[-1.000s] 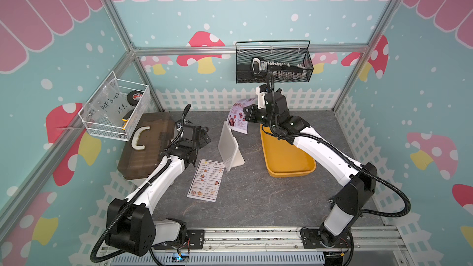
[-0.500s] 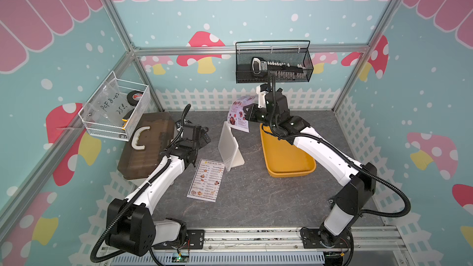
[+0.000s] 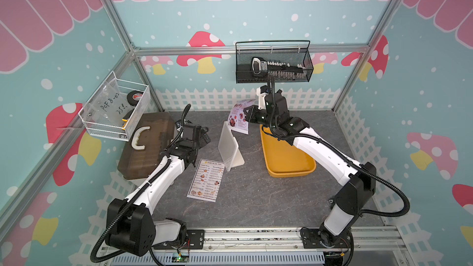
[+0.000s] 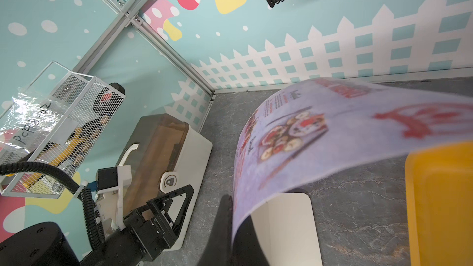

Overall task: Replace the menus in the menu holders
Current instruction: Insert the menu into the menu holder.

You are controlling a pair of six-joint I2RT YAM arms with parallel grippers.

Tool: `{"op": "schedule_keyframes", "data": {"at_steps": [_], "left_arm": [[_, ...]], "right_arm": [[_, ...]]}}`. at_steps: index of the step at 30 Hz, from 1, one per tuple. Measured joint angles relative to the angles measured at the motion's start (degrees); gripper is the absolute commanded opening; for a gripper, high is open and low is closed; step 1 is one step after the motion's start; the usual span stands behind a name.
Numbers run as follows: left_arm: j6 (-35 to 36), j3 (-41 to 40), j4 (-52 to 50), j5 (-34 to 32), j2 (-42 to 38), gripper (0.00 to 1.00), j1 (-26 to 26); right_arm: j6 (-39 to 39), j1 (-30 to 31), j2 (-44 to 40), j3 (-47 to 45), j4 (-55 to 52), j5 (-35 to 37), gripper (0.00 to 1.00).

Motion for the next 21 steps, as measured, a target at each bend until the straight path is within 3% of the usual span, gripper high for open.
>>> {"op": "schedule_keyframes", "data": {"at_steps": [21], "left_arm": [[-0.02,0.50,0.24,0.07,0.00,0.97,0.00]], "right_arm": [[-0.24,1.68,2.54,-0.55,1.31,0.50,0.00]]}}
